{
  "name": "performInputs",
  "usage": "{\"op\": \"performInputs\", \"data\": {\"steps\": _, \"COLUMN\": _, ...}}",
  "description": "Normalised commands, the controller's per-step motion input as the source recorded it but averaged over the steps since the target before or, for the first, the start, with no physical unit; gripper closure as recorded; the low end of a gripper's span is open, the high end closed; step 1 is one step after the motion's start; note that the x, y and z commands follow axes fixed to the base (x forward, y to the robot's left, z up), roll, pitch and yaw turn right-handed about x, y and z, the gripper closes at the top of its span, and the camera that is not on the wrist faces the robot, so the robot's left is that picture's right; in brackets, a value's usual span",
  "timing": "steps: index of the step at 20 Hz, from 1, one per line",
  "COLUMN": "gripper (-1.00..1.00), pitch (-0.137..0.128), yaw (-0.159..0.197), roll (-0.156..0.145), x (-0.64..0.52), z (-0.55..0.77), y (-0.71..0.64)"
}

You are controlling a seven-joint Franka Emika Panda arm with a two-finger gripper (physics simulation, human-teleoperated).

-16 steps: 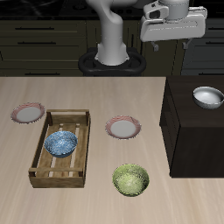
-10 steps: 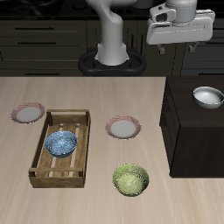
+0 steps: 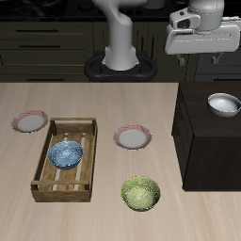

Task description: Place the white bowl on the off-center plate and place the green bowl on top of the wooden shelf

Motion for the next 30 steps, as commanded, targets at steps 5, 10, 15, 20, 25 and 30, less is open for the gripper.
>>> {"op": "performInputs", "data": {"steps": 5, "gripper": -1.00, "pitch": 0.003, "yaw": -0.006, "roll": 0.001, "x": 0.32, "z": 0.00, "y": 0.06}}
{"op": "performInputs", "data": {"steps": 10, "gripper": -1.00, "pitch": -0.035, "yaw": 0.000, "roll": -0.003, "x": 0.25, "z": 0.07, "y": 0.05}}
{"op": "performInputs", "data": {"steps": 15, "gripper": -1.00, "pitch": 0.000, "yaw": -0.044, "roll": -0.009, "x": 0.27, "z": 0.04, "y": -0.01}}
{"op": "performInputs", "data": {"steps": 20, "gripper": -1.00, "pitch": 0.003, "yaw": -0.019, "roll": -0.017, "x": 0.15, "z": 0.00, "y": -0.01}}
{"op": "performInputs", "data": {"steps": 25, "gripper": -1.00, "pitch": 0.009, "yaw": -0.022, "roll": -0.027, "x": 0.23, "z": -0.02, "y": -0.05}}
{"op": "performInputs", "data": {"steps": 30, "gripper": -1.00, "pitch": -0.003, "yaw": -0.003, "roll": -0.030, "x": 0.26, "z": -0.04, "y": -0.07}}
